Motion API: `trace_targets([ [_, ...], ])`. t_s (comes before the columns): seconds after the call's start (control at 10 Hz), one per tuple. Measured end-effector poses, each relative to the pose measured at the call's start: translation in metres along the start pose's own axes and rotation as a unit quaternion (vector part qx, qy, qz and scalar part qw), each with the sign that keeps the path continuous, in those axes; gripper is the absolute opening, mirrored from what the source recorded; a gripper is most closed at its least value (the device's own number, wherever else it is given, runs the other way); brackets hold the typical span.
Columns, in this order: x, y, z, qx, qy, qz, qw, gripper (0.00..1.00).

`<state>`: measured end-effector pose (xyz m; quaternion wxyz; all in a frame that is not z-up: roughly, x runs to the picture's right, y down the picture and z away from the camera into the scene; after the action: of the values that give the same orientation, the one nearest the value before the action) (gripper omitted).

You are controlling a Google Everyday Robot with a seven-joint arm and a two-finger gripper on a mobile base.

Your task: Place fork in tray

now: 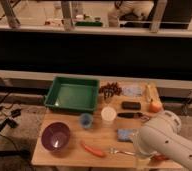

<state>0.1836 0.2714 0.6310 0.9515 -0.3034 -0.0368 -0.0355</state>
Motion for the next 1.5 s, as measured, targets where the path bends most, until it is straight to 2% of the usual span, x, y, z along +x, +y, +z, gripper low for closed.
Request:
trace_targets([
  [0.4,-0.006,0.004,0.013,0.004,0.003,-0.007,1.0,0.8],
  [0.7,-0.007,0.008,0.041,0.004,-0.004,0.0,1.0,0.8],
  [1.0,-0.008,0.014,0.066,-0.009,-0.006,0.044,0.999,0.8],
  [1.3,-0.014,0.023,0.087,-0.036,-0.017,0.055,0.9977,0.8],
  [1.5,-0.021,0.025,0.095,-0.046,-0.024,0.052,0.9973,0.8],
])
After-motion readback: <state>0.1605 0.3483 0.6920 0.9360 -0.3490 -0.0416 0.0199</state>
